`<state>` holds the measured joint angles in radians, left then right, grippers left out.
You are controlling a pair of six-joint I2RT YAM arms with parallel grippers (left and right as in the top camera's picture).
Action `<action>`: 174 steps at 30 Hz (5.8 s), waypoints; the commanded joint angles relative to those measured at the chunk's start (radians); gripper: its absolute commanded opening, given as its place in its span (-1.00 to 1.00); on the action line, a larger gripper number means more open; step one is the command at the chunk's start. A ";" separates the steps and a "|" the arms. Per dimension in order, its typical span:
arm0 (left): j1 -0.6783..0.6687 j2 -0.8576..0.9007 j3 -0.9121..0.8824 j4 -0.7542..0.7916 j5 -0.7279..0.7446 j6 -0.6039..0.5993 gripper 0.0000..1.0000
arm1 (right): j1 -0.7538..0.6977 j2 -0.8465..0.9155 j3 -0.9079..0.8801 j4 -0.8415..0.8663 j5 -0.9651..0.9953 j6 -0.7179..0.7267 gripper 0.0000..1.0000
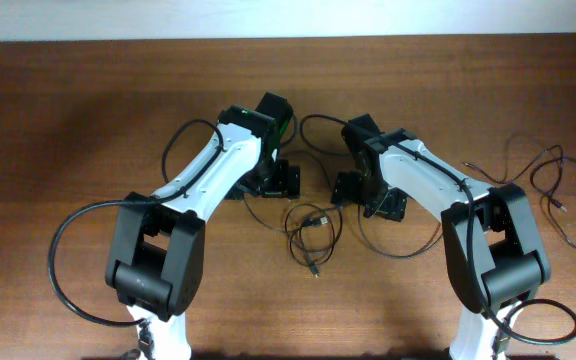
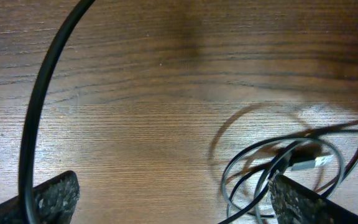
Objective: Untangle cables
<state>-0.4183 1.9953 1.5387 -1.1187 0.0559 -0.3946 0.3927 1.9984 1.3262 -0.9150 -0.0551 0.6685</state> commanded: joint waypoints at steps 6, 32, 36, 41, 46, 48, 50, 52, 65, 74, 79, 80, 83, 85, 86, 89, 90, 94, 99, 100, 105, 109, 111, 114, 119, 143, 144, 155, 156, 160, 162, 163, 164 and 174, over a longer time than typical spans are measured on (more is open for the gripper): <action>0.018 -0.017 0.193 -0.164 -0.097 0.112 0.98 | -0.052 0.007 -0.003 -0.135 -0.129 -0.215 0.97; -0.072 -0.014 -0.332 0.303 0.152 0.206 -0.48 | -0.052 0.007 -0.003 -0.110 -0.129 -0.220 0.21; -0.060 -0.053 -0.286 0.259 -0.044 0.095 -1.00 | -0.052 0.007 -0.003 -0.109 -0.129 -0.220 0.22; -0.014 -0.306 -0.219 0.243 -0.231 -0.021 -1.00 | -0.052 0.007 -0.003 -0.100 -0.129 -0.220 -0.08; 0.103 -0.599 -0.217 0.261 -0.315 -0.110 -1.00 | -0.052 0.007 -0.003 -0.098 -0.129 -0.220 -0.09; 0.131 -0.689 -0.217 0.281 -0.315 -0.117 -1.00 | -0.052 0.007 -0.003 -0.098 -0.129 -0.220 -0.10; 0.140 -0.790 -0.217 0.316 -0.315 -0.137 -1.00 | -0.052 0.007 -0.003 -0.098 -0.129 -0.220 -0.10; 0.140 -0.857 -0.217 0.338 -0.316 -0.136 -1.00 | -0.052 0.007 -0.003 -0.097 -0.129 -0.220 -0.10; 0.140 -1.220 -0.217 0.402 -0.472 -0.166 -1.00 | -0.052 0.007 -0.003 -0.041 -0.125 -0.220 0.00; 0.140 -1.045 -0.218 0.195 -0.382 -0.166 -1.00 | -0.052 0.007 -0.003 -0.042 -0.126 -0.220 0.25; 0.140 -0.849 -0.218 0.109 -0.258 -0.166 -1.00 | -0.052 0.007 -0.003 -0.042 -0.126 -0.220 0.28; 0.140 -0.790 -0.218 0.085 -0.227 -0.166 -1.00 | -0.052 0.007 -0.003 -0.042 -0.126 -0.220 0.28; 0.140 -0.655 -0.218 0.002 -0.212 -0.158 -1.00 | -0.052 0.007 -0.003 -0.042 -0.126 -0.220 0.28; 0.140 -0.563 -0.218 -0.051 -0.211 -0.159 -1.00 | -0.052 0.007 -0.003 -0.043 -0.126 -0.220 0.28; 0.140 -0.517 -0.218 -0.073 -0.209 -0.164 -1.00 | -0.052 0.007 -0.003 -0.043 -0.126 -0.220 0.28; 0.140 -0.430 -0.218 -0.138 -0.200 -0.286 -1.00 | -0.052 0.007 -0.003 -0.043 -0.126 -0.220 0.28; 0.140 -0.410 -0.218 -0.156 -0.181 -0.318 -0.95 | -0.052 0.007 -0.003 -0.043 -0.126 -0.220 0.28; 0.140 -0.380 -0.229 -0.202 -0.119 -0.451 -0.56 | -0.052 0.007 -0.003 -0.042 -0.126 -0.220 0.28; 0.139 -0.380 -0.303 -0.230 -0.123 -0.772 -0.18 | -0.052 0.007 -0.003 -0.037 -0.126 -0.220 0.28; 0.139 -0.380 -0.327 -0.227 -0.126 -0.780 -0.05 | -0.052 0.007 -0.003 -0.038 -0.126 -0.220 0.28; 0.140 -0.380 -0.464 -0.187 -0.132 -0.806 0.44 | -0.052 0.007 -0.003 -0.037 -0.125 -0.220 0.29; 0.140 -0.380 -0.575 -0.048 -0.154 -0.810 0.48 | -0.052 0.007 -0.003 -0.026 -0.124 -0.220 0.29; 0.140 -0.380 -0.623 0.029 -0.163 -0.810 0.49 | -0.052 0.007 -0.003 -0.024 -0.113 -0.220 0.29; 0.140 -0.380 -0.663 0.074 -0.207 -0.810 0.50 | -0.052 0.007 -0.003 -0.020 -0.110 -0.220 0.29; 0.140 -0.380 -0.668 0.068 -0.241 -0.809 0.57 | -0.052 0.007 -0.003 -0.019 -0.110 -0.220 0.29; 0.216 -0.441 -0.595 0.121 -0.153 -0.330 -1.00 | -0.052 0.007 -0.003 -0.019 -0.110 -0.220 0.29; 0.216 -0.474 -0.509 0.039 -0.153 -0.316 -1.00 | -0.052 0.007 -0.003 -0.019 -0.111 -0.220 0.29; 0.217 -0.784 -0.137 0.027 -0.356 -0.315 -0.96 | -0.052 0.007 -0.003 0.008 -0.111 -0.217 0.28; 0.217 -0.766 -0.137 0.027 -0.357 -0.315 -0.97 | -0.052 0.007 -0.003 0.014 -0.111 -0.193 0.28; 0.217 -0.603 -0.137 0.079 -0.358 -0.273 -1.00 | -0.052 0.007 -0.003 0.053 -0.126 -0.056 0.29; 0.219 -0.490 -0.137 0.151 -0.270 -0.199 -1.00 | -0.052 0.007 -0.003 0.068 -0.126 -0.057 0.30; 0.220 -0.448 -0.137 0.175 -0.204 -0.154 -1.00 | -0.052 0.007 -0.003 0.068 -0.126 -0.057 0.37; 0.220 -0.394 -0.137 0.187 -0.139 -0.122 -1.00 | -0.052 0.007 -0.003 0.068 -0.126 -0.057 0.52; 0.224 -0.120 -0.137 0.126 -0.018 -0.071 0.98 | -0.054 0.004 0.033 0.119 -0.293 -0.118 0.78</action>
<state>-0.2031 1.8706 1.3987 -0.9821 0.0212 -0.4755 0.3408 1.9984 1.3258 -0.8265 -0.2077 0.5999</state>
